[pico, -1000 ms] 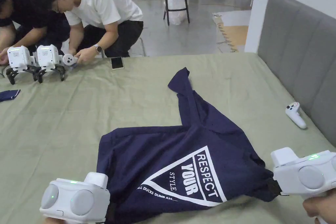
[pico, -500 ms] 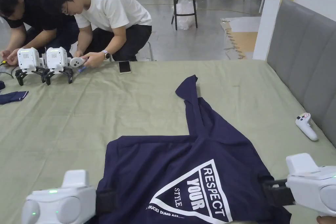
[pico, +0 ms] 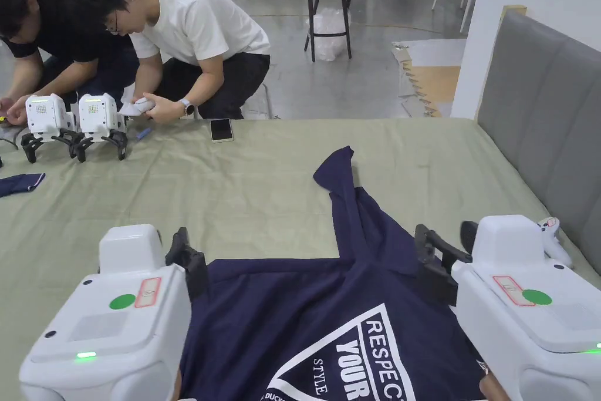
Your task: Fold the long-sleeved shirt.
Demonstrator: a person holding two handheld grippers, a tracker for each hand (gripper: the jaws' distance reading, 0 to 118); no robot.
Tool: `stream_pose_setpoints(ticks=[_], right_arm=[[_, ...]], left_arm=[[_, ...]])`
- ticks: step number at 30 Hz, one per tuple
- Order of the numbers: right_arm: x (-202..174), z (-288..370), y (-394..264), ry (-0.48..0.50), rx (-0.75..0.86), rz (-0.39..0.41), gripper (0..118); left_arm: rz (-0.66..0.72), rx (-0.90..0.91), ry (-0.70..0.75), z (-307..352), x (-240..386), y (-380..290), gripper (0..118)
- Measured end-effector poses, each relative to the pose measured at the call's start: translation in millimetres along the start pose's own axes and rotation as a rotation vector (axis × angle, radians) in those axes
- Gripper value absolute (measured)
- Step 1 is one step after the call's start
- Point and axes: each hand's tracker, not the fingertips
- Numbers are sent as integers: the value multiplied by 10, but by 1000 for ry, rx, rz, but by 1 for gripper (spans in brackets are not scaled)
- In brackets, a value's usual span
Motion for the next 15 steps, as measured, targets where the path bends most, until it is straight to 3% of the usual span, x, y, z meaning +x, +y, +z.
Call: stream_pose_setpoints(ticks=[1,2,4,5,8,12,13,14,15], right_arm=[[-39,11,-16,-28,12,21,60],[-77,29,-23,-46,18,36,41],[-66,15,-62,-32,1,23,6],[-58,9,-65,-14,-21,20,3],[-58,33,-69,-25,-24,22,0],[-33,44,-58,-22,-34,20,0],[-23,33,-57,-15,-40,13,0],[-1,18,-61,-10,-45,6,0],[-1,-2,-67,-12,-48,8,0]], left_arm=[[0,6,7,-3,13,-42,39],[14,3,3,-14,10,-72,25],[38,-15,-30,-90,-20,-137,8],[36,-35,-29,-128,-35,-160,3],[30,-73,-28,-322,-140,-144,2],[-23,-289,-109,-1028,-328,59,3],[-46,-351,-136,-1248,-354,72,14],[-50,-424,-155,-1510,-373,54,36],[-41,-497,-174,-1774,-431,8,47]])
